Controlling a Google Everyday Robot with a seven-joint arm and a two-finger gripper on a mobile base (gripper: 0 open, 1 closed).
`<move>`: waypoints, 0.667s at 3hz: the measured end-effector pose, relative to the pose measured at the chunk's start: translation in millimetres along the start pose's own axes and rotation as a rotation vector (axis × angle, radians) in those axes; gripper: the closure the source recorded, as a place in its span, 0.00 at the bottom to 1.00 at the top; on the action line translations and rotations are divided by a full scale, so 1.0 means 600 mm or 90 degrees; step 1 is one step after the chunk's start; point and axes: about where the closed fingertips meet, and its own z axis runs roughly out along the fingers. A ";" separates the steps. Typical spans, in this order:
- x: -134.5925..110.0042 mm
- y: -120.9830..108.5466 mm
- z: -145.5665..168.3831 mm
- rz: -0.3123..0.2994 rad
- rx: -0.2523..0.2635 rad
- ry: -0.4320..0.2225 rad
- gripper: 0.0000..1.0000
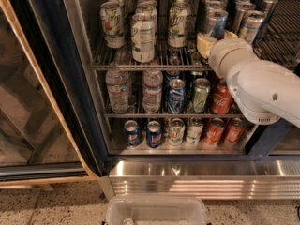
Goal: Pick redbull can from top shelf of fridge
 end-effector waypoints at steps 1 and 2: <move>0.001 -0.001 0.000 0.004 0.003 0.000 1.00; -0.003 0.003 -0.007 0.004 -0.004 0.003 1.00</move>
Offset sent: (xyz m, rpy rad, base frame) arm 0.0000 -0.0008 -0.0007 0.0057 -0.0002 -0.0043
